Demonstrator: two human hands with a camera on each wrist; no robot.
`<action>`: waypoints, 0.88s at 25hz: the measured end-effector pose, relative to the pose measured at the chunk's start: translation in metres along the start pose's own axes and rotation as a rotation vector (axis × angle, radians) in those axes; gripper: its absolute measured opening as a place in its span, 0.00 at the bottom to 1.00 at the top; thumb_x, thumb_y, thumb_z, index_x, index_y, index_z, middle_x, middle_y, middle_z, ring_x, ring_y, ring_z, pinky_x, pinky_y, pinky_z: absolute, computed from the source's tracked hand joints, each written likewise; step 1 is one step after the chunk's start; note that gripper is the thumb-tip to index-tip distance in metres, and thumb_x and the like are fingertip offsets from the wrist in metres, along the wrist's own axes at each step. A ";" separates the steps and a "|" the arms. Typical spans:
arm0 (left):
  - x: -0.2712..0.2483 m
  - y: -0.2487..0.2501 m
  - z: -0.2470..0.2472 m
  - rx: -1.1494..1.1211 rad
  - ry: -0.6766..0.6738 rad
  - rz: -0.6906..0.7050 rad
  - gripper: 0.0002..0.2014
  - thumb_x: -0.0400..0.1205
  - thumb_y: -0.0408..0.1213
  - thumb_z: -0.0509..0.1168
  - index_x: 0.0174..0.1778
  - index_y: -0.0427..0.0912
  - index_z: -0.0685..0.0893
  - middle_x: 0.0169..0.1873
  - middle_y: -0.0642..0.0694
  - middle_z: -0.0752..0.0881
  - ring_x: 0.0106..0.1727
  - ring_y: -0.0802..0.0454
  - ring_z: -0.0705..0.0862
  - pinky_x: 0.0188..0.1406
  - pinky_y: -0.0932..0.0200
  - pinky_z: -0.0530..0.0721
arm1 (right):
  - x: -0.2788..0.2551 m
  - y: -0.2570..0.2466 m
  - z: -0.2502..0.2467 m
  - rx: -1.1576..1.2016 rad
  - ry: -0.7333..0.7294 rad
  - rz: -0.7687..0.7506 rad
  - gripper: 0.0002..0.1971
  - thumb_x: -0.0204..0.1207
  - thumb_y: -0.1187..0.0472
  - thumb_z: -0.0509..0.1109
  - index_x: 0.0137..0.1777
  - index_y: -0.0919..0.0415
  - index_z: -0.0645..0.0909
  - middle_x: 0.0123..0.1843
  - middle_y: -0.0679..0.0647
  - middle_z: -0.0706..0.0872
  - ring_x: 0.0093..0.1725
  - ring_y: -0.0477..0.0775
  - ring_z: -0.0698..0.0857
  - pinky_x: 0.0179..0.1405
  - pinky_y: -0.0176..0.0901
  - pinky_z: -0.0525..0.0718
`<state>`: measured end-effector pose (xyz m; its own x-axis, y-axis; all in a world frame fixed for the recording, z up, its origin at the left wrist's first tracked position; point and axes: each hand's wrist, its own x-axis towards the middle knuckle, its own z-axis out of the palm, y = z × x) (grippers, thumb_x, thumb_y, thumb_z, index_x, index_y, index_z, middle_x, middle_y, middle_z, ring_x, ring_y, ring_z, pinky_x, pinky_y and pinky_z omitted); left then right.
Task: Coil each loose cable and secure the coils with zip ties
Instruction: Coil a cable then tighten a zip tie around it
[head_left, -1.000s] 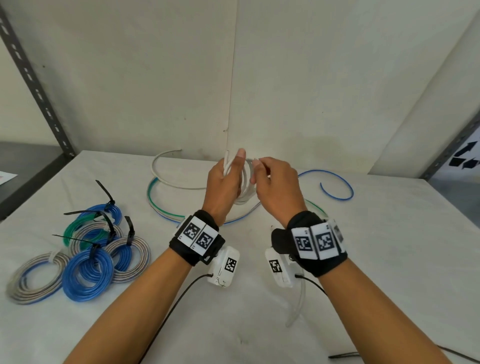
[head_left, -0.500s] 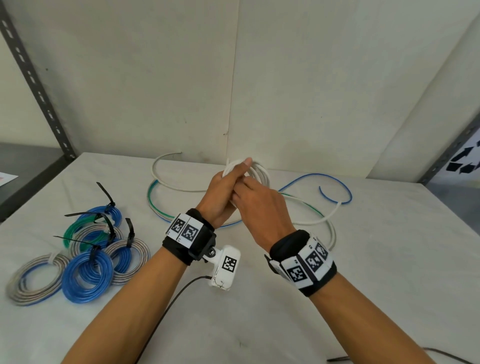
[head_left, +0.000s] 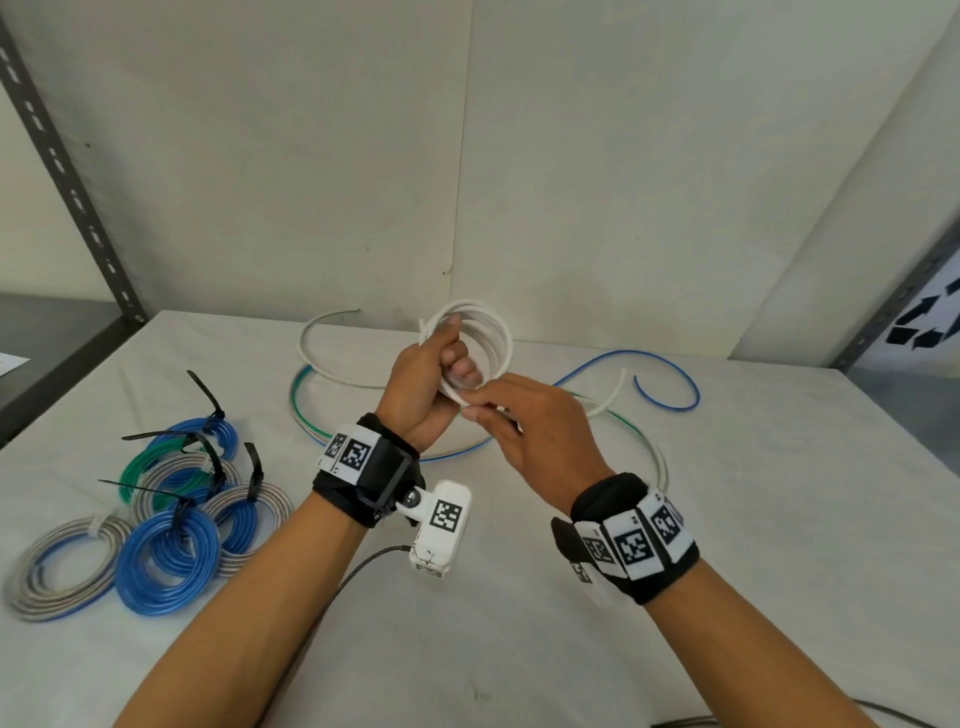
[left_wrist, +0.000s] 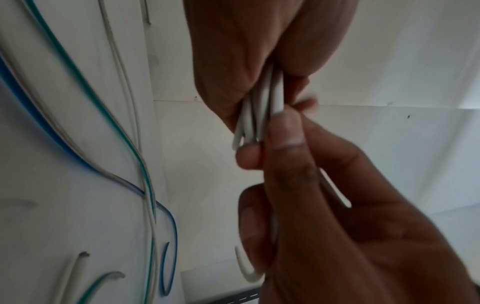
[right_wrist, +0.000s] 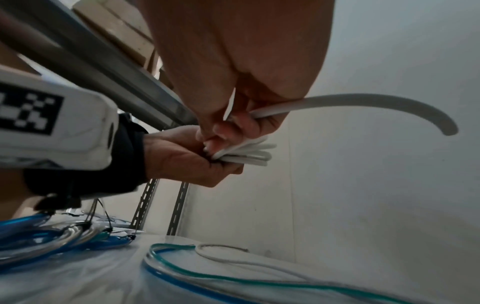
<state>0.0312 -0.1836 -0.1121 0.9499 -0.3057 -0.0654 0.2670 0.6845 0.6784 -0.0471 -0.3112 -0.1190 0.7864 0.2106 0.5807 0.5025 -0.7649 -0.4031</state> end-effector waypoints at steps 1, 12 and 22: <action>-0.001 0.000 -0.001 0.029 0.015 0.008 0.14 0.87 0.35 0.64 0.34 0.44 0.78 0.20 0.52 0.64 0.18 0.59 0.66 0.18 0.65 0.70 | -0.001 -0.002 0.002 0.045 -0.007 0.025 0.08 0.81 0.50 0.73 0.52 0.52 0.88 0.42 0.40 0.88 0.39 0.44 0.84 0.39 0.50 0.84; 0.001 0.013 -0.009 0.194 0.064 -0.037 0.24 0.84 0.34 0.62 0.20 0.51 0.69 0.19 0.54 0.56 0.18 0.57 0.53 0.14 0.63 0.55 | 0.005 0.036 -0.033 -0.663 0.092 0.013 0.12 0.81 0.42 0.65 0.49 0.46 0.87 0.39 0.46 0.82 0.40 0.55 0.80 0.47 0.47 0.61; -0.004 -0.001 -0.008 0.402 0.064 -0.011 0.20 0.83 0.32 0.65 0.28 0.49 0.66 0.21 0.53 0.57 0.20 0.55 0.54 0.18 0.62 0.56 | 0.022 0.021 -0.032 0.431 0.232 0.352 0.24 0.82 0.66 0.72 0.74 0.49 0.73 0.45 0.53 0.92 0.39 0.47 0.90 0.44 0.39 0.86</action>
<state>0.0286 -0.1780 -0.1186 0.9589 -0.2613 -0.1106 0.2041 0.3643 0.9086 -0.0306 -0.3420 -0.0914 0.8574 -0.1856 0.4800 0.3649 -0.4383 -0.8214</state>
